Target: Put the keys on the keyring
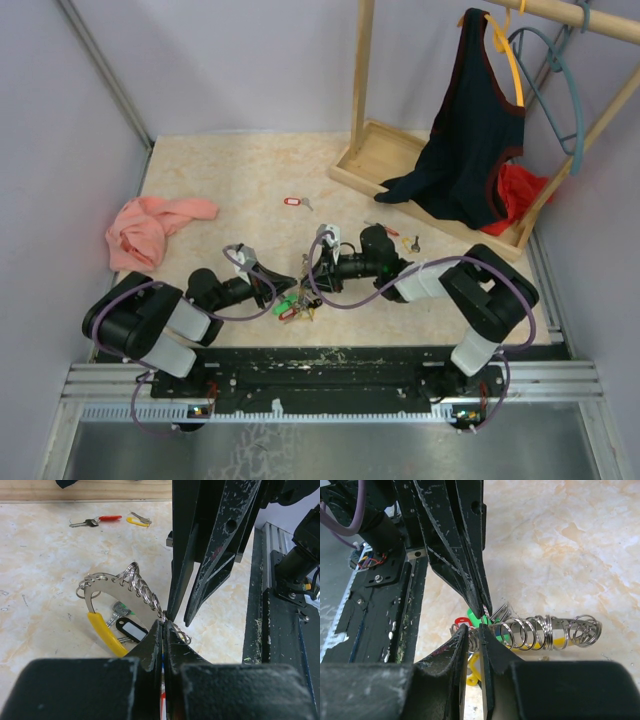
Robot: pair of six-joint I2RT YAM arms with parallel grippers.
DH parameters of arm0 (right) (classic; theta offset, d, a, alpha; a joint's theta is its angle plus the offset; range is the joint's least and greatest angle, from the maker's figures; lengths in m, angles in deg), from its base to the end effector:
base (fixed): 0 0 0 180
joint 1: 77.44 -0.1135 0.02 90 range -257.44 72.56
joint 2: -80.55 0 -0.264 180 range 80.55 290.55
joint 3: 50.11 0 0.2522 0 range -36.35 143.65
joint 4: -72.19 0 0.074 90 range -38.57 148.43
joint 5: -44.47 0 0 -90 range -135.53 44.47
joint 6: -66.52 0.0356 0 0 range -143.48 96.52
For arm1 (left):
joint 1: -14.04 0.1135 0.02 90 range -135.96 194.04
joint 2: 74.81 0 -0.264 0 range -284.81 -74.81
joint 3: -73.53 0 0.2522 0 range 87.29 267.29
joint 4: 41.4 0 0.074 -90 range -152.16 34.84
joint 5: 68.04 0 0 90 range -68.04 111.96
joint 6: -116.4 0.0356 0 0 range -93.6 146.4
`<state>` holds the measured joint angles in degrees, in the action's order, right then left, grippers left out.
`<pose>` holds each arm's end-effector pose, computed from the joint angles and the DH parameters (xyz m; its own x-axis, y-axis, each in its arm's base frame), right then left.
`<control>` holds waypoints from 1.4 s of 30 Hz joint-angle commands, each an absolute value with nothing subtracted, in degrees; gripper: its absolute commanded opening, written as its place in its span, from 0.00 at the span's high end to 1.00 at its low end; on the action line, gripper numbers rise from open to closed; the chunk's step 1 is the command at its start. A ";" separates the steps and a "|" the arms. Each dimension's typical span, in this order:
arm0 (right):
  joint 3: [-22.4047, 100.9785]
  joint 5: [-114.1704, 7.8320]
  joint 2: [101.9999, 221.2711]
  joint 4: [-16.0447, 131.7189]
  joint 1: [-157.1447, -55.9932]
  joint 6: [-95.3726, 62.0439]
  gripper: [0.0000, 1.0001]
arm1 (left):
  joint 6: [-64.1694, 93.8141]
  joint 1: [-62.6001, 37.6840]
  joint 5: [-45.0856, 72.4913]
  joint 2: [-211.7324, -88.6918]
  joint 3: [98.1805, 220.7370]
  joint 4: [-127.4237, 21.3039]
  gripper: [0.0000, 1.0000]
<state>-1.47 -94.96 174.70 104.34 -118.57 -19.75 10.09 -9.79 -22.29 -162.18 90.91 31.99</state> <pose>0.2160 0.2245 0.1744 -0.2377 -0.1514 -0.9595 -0.9711 0.0136 0.2384 0.1670 -0.1009 0.1461 -0.2081 -0.1280 -0.9697 0.9045 0.3520 -0.2406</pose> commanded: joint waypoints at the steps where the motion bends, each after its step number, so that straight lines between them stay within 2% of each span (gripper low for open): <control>1: -1.24 -95.38 176.82 109.41 -118.21 -18.46 0.84 | 9.36 -9.50 -25.87 -162.69 91.87 47.45 1.00; 7: -1.91 -92.81 176.67 110.59 -117.67 -18.60 0.82 | 9.40 -9.51 -27.20 -161.08 92.03 47.40 1.00; 24: -3.07 -98.45 175.69 116.20 -117.12 -16.53 0.83 | 7.83 -9.51 -29.81 -161.15 93.84 47.42 1.00; 28: -3.05 -99.01 175.73 116.79 -117.16 -15.97 0.88 | 7.59 -9.51 -29.54 -161.44 93.90 47.40 1.00; 32: -2.79 -99.69 175.74 116.70 -117.15 -15.93 1.00 | 7.75 -9.46 -29.29 -161.30 93.81 47.40 1.00; 35: -2.41 -99.82 173.45 114.60 -117.09 -16.74 1.00 | 8.30 -9.49 -28.98 -161.62 93.50 47.40 1.00; 36: -2.11 -99.61 172.60 112.49 -117.13 -17.77 1.00 | 8.77 -9.44 -28.82 -161.64 93.28 47.40 0.98; 38: -1.28 -98.39 170.67 106.57 -117.15 -20.82 1.00 | 9.61 -9.42 -28.51 -161.56 92.78 47.40 0.88; 42: 3.18 -94.55 166.17 85.57 -117.17 -29.33 1.00 | 10.37 -8.76 -28.81 -162.21 92.23 47.37 0.77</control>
<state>-2.46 -97.10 171.91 101.61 -117.60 -20.52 8.91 -9.31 -28.58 -161.30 92.92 32.06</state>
